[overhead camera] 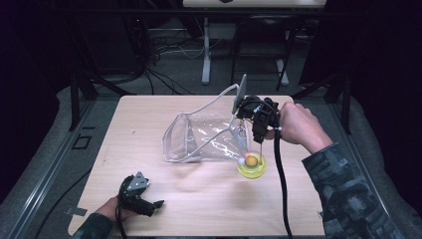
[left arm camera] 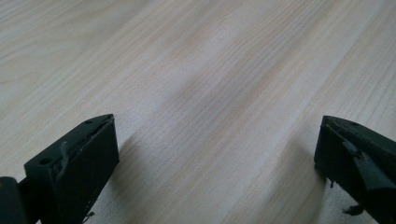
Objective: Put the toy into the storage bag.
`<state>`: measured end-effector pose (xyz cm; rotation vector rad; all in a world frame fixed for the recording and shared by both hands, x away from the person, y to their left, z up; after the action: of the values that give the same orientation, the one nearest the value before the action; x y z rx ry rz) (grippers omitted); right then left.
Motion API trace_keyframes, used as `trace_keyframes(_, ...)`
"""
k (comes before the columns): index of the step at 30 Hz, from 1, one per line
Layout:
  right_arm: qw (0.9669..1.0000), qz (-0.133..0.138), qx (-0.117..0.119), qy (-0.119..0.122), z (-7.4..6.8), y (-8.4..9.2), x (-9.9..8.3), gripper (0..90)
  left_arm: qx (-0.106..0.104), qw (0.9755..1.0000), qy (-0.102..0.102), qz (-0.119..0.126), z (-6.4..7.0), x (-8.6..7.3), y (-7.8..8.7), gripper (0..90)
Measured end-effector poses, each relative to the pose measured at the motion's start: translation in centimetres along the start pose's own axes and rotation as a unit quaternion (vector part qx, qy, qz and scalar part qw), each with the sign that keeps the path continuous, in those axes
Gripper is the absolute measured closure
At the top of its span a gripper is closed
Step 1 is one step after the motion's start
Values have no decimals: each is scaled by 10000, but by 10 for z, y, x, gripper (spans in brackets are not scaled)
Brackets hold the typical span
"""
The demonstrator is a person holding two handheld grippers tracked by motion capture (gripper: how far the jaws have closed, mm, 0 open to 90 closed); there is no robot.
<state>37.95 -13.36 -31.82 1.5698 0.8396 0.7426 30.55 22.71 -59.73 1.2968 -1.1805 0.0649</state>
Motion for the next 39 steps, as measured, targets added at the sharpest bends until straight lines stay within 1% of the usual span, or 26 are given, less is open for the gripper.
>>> trace_keyframes(8,9998,-62,-5,186,-11,6,12,880,8,10000,-5,5,0,0,0,0)
trace_keyframes(12,9997,-52,-16,224,-14,8,17,879,4,10000,3,0,0,0,0,0)
trace_keyframes(14,9995,-82,-31,311,-19,12,22,880,3,10000,5,0,0,0,0,0)
trace_keyframes(17,9994,-76,-44,349,-22,14,25,880,8,10000,-3,0,0,0,0,0)
trace_keyframes(21,9988,-65,-77,471,-28,19,32,880,2,10000,6,1,0,0,0,0)
trace_keyframes(30,9981,-50,-80,601,-36,26,41,880,23,10000,-24,20,0,-1,1,0)
trace_keyframes(32,9977,-35,-81,667,-39,30,42,880,23,10000,-22,23,0,-1,1,0)
trace_keyframes(35,9977,-15,-91,678,-41,33,44,880,22,10000,-23,22,0,-1,1,0)
trace_keyframes(36,9975,-50,-100,692,-41,35,44,880,22,10000,-23,23,0,-1,1,0)
trace_keyframes(39,9974,6,-119,708,-44,42,47,880,22,10000,-21,24,0,-1,1,0)
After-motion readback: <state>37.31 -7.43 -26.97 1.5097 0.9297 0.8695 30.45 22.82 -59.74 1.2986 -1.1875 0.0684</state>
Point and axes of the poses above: each handheld gripper's, and its own axes: y roughly backward along the jaws, x roughly out of its top, z roughly to its right, the point moved 1 cm from there along -y, roughly forward along the jaws, and after that the axes turned 15 degrees about x, right-handed, at the moved point
